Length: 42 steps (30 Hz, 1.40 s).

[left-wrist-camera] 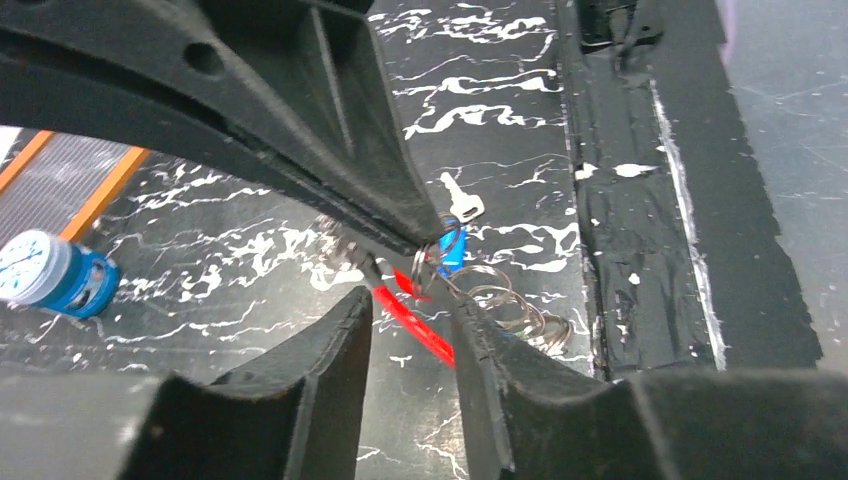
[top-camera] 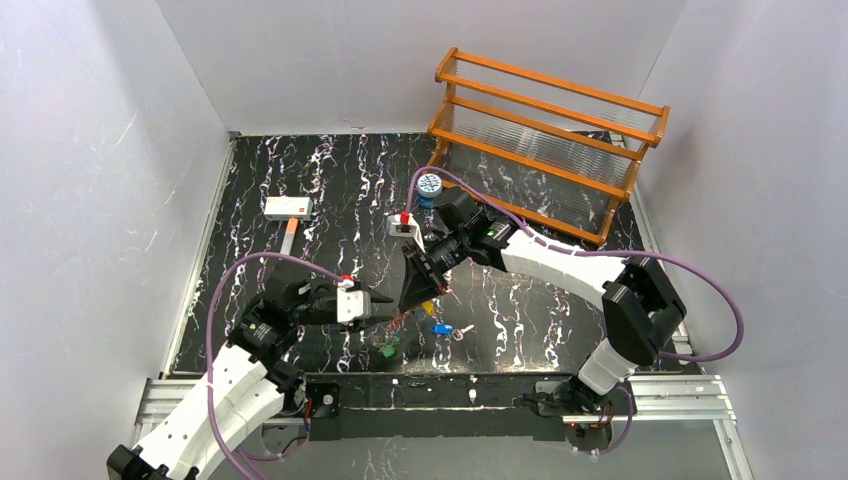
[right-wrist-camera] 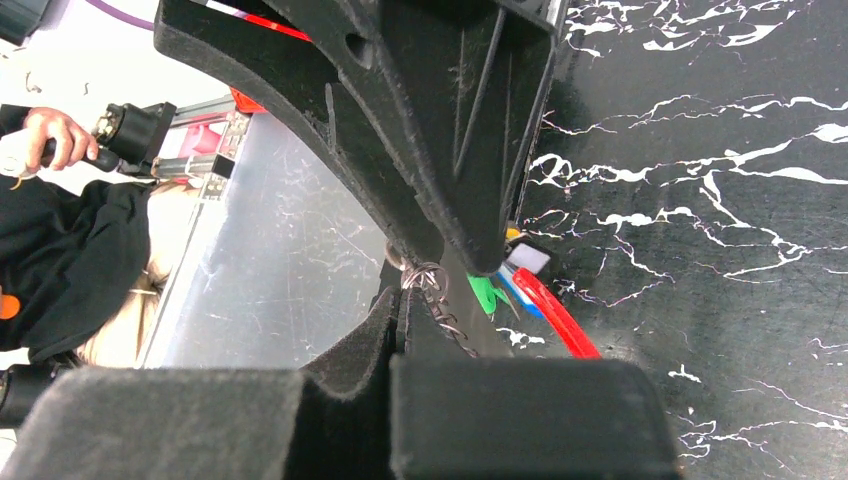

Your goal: Put the keys on the keyring

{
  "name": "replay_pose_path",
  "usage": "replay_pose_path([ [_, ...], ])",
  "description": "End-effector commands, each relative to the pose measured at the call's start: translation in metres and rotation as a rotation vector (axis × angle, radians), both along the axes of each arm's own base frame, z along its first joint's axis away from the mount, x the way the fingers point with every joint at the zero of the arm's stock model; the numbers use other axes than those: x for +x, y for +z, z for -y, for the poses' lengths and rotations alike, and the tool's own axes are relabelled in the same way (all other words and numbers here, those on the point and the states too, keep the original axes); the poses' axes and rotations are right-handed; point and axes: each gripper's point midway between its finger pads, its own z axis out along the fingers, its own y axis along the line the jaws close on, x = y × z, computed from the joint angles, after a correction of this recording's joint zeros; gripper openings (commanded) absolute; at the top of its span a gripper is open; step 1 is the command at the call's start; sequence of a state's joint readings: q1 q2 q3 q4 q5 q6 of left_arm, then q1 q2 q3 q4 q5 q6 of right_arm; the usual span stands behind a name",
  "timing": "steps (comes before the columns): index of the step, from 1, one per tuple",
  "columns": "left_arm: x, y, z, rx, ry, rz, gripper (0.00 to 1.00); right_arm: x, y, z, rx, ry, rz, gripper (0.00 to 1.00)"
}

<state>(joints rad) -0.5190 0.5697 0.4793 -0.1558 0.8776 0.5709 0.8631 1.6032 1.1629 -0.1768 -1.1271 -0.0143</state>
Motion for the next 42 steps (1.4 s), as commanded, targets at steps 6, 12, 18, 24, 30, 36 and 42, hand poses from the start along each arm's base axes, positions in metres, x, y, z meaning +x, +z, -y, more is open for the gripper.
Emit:
replay_pose_path([
  [6,-0.013,0.007,0.012,-0.042,-0.135,-0.015,0.24,-0.001,0.024,0.002,0.078,0.021,0.044,0.01],
  [12,-0.007,0.011,0.015,-0.074,-0.099,-0.042,0.18,0.0,0.023,0.002,0.072,0.012,0.047,0.01],
  [18,-0.002,0.012,0.016,-0.103,-0.054,-0.065,0.1,0.002,0.022,0.001,0.066,-0.003,0.054,0.01],
  [24,0.004,0.008,0.012,-0.093,0.004,-0.065,0.21,0.002,0.027,0.002,0.085,-0.022,0.085,0.01],
  [30,0.007,0.013,0.011,-0.099,0.023,-0.061,0.15,0.002,0.027,0.002,0.087,-0.022,0.086,0.01],
  [36,0.007,0.019,0.011,-0.11,0.025,-0.055,0.0,0.006,0.025,0.001,0.071,-0.059,0.09,0.01],
  [42,0.013,0.029,0.008,-0.12,0.091,-0.076,0.0,0.026,0.02,0.001,0.032,-0.21,0.171,0.25],
])
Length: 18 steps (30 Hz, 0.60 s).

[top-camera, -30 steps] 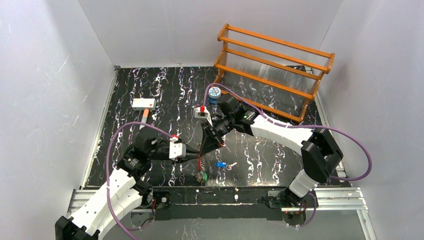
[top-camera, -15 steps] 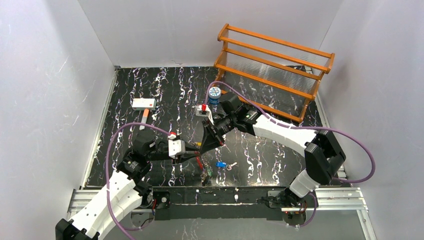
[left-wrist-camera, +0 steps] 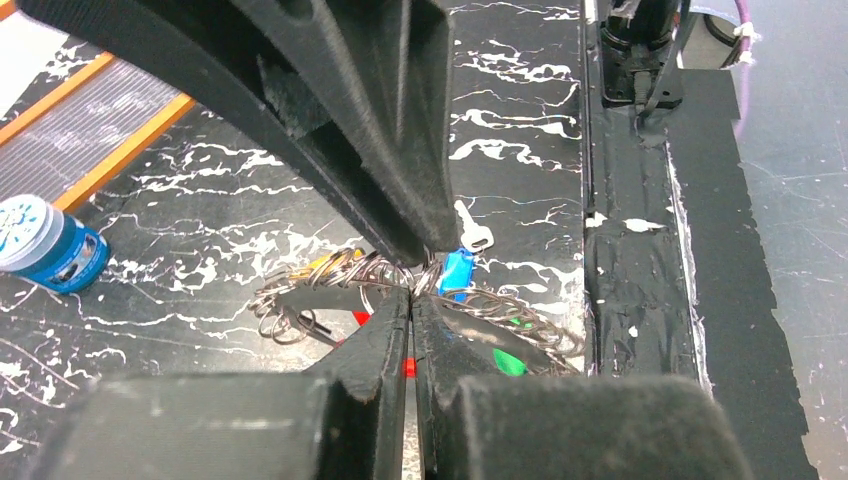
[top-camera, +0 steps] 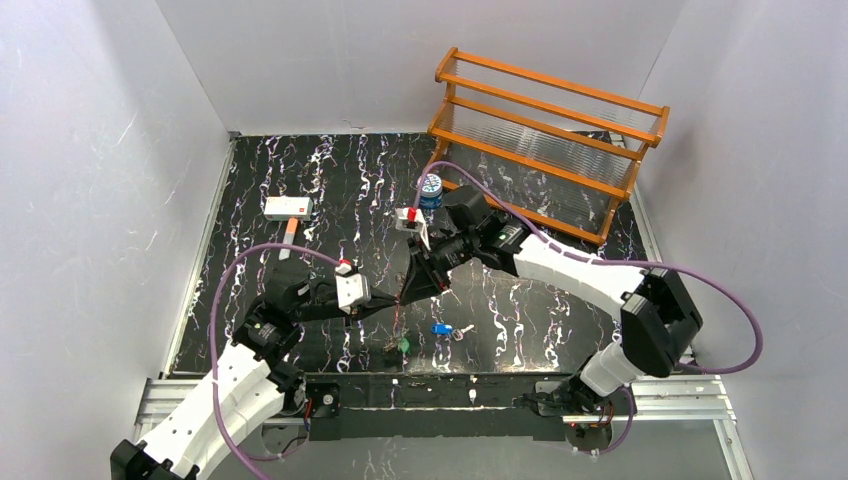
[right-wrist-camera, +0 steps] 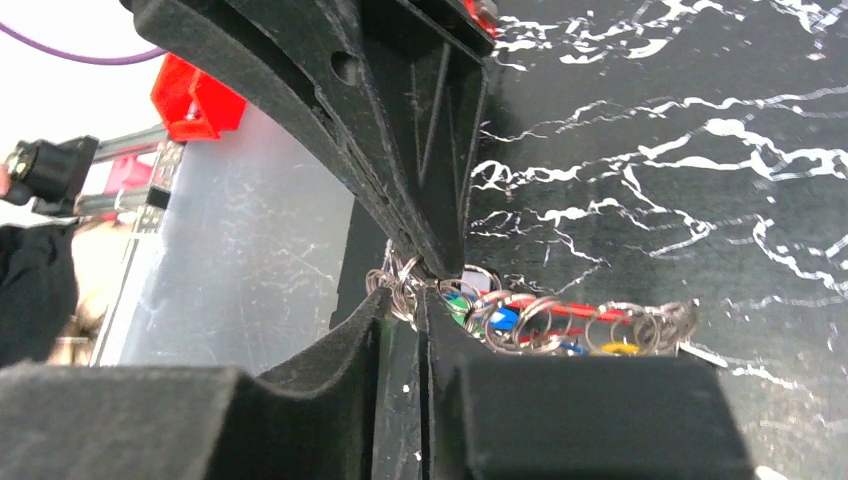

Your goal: Put the keys on the keyring

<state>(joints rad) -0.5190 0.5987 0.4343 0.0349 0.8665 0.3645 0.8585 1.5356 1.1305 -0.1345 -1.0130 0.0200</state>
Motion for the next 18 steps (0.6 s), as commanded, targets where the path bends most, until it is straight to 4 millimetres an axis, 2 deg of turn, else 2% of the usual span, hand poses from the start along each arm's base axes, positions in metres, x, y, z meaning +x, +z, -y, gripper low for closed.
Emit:
replay_pose_path([
  [1,0.006,0.023,-0.003,-0.026,0.057,0.012,0.0,0.018,0.013,0.001,0.026,-0.138,0.116,0.28],
  [3,0.008,0.02,-0.007,0.004,0.089,-0.02,0.0,0.025,0.01,0.004,0.017,-0.193,0.142,0.34],
  [8,0.013,0.011,-0.013,0.088,0.144,-0.112,0.0,0.039,0.012,0.009,0.016,-0.305,0.203,0.42],
  [14,0.023,0.006,-0.018,0.149,0.235,-0.237,0.0,0.033,0.014,0.009,0.05,-0.274,0.212,0.46],
  [18,0.03,0.0,-0.019,0.168,0.289,-0.326,0.0,0.024,-0.002,0.005,0.031,-0.217,0.161,0.46],
])
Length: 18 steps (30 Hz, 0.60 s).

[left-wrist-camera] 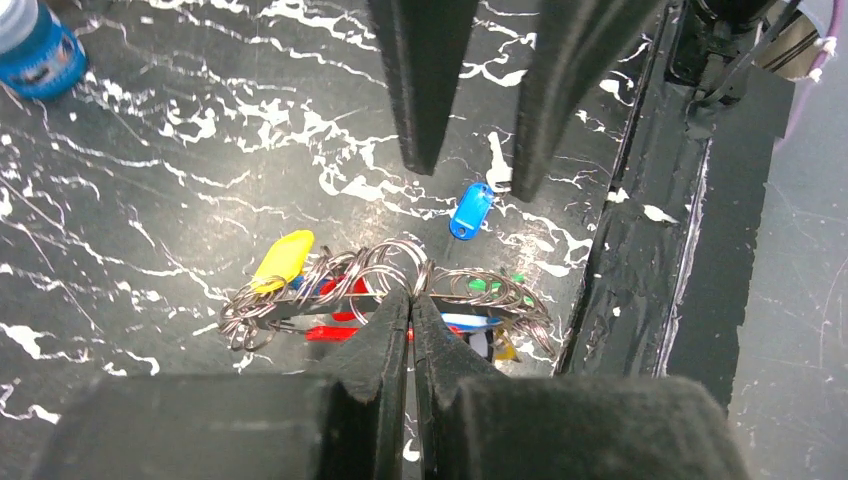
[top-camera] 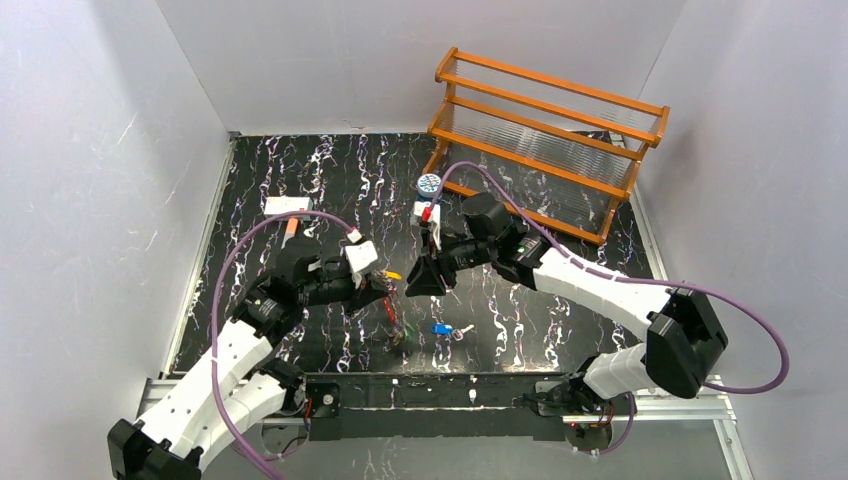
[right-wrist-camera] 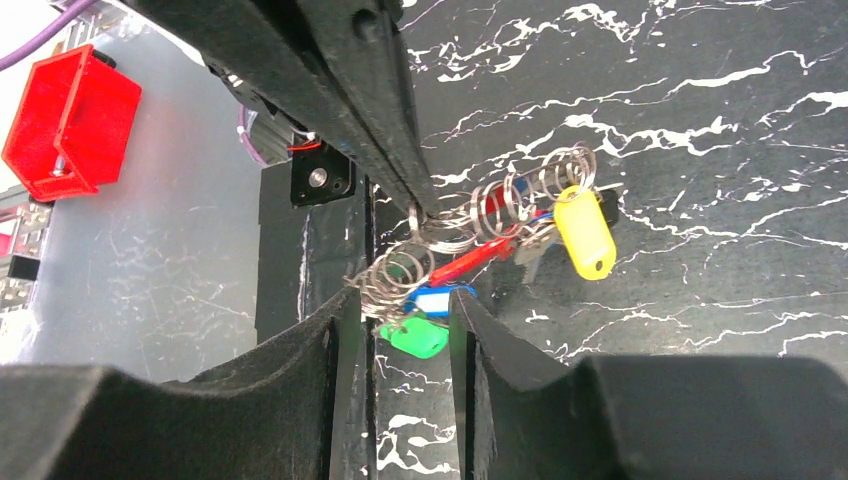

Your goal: Put the keys on the keyring

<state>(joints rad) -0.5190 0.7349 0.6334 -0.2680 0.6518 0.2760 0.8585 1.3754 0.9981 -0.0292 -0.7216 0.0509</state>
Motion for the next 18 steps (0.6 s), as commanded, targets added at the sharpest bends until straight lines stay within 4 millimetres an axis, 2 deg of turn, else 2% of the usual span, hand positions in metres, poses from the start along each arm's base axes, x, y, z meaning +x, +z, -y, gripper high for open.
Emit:
replay_pose_path([
  [1,0.007,0.008,-0.001,0.002,0.078,-0.089,0.0,-0.007,-0.006,-0.008,0.027,0.054,-0.016,0.46],
  [6,0.007,0.004,0.003,0.001,0.079,-0.144,0.0,-0.019,-0.023,-0.023,0.019,0.084,-0.036,0.46],
  [13,0.002,0.004,0.004,-0.013,0.059,-0.135,0.0,-0.004,-0.022,-0.037,0.029,0.014,-0.001,0.52],
  [18,0.0,0.002,0.005,-0.019,0.049,-0.138,0.0,0.001,-0.018,-0.041,0.041,0.005,0.017,0.53],
])
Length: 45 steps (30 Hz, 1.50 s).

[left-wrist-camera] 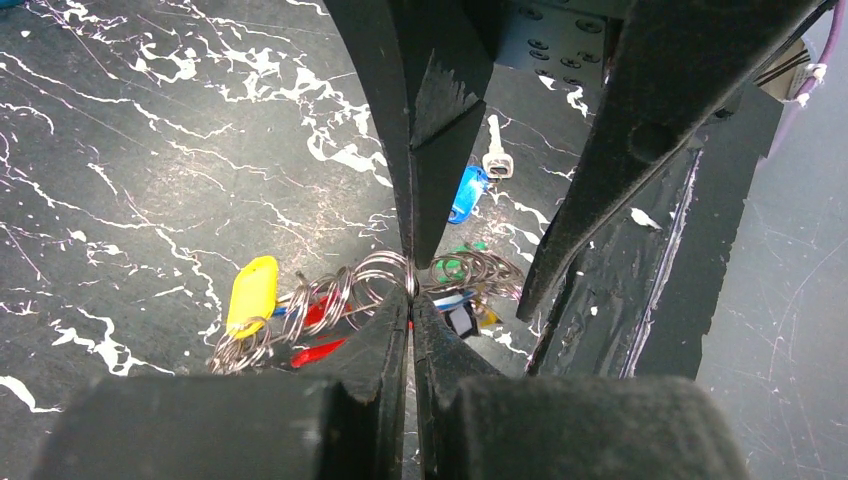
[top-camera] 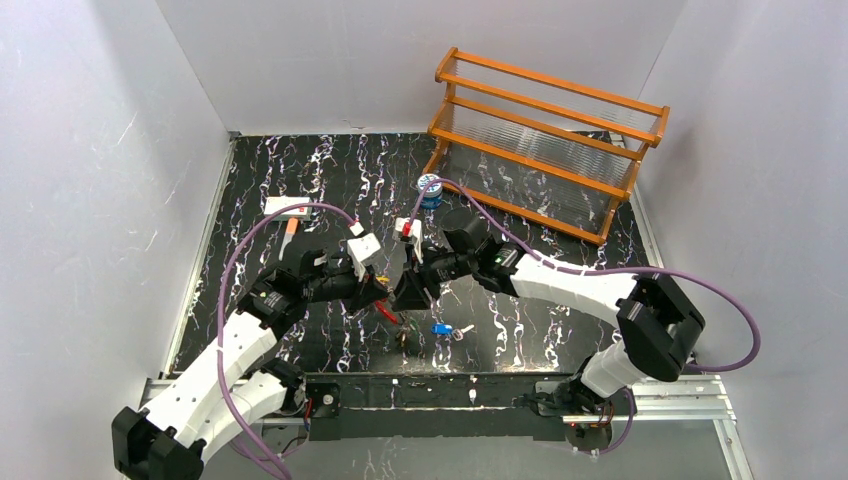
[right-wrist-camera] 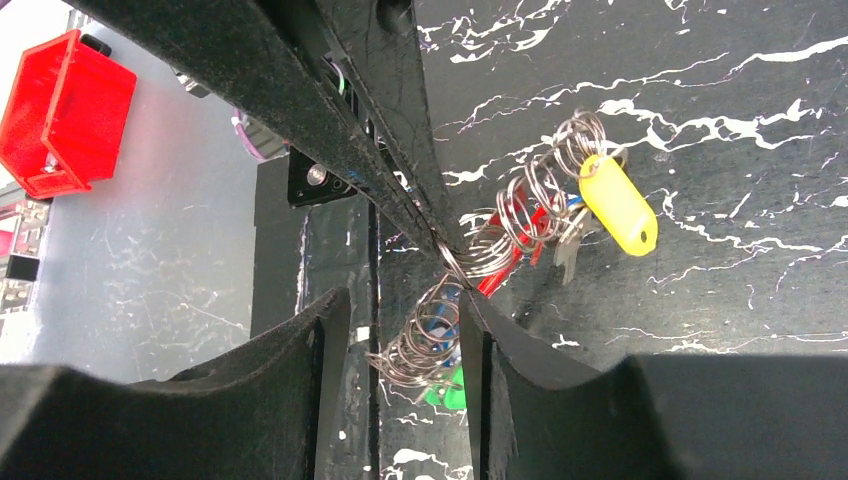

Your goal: Put the keys on the keyring

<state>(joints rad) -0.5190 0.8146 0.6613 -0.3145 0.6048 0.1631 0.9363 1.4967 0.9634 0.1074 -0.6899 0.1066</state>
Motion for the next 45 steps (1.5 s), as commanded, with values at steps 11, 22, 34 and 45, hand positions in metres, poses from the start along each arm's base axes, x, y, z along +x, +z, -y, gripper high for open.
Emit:
replay_pose_path([
  [11,-0.005,0.017,0.006,-0.057,-0.053,0.058,0.0,0.031,0.001,-0.009,-0.015,-0.109,0.105,0.5],
  [22,-0.007,0.02,0.009,-0.082,-0.066,0.068,0.0,0.017,0.012,-0.011,0.045,-0.031,0.093,0.45],
  [34,-0.008,0.017,0.009,-0.084,-0.071,0.062,0.0,0.014,0.028,-0.011,0.097,-0.021,0.116,0.27],
  [45,0.004,0.031,0.0,-0.082,0.021,0.146,0.42,0.015,0.022,-0.002,0.096,-0.049,0.113,0.01],
])
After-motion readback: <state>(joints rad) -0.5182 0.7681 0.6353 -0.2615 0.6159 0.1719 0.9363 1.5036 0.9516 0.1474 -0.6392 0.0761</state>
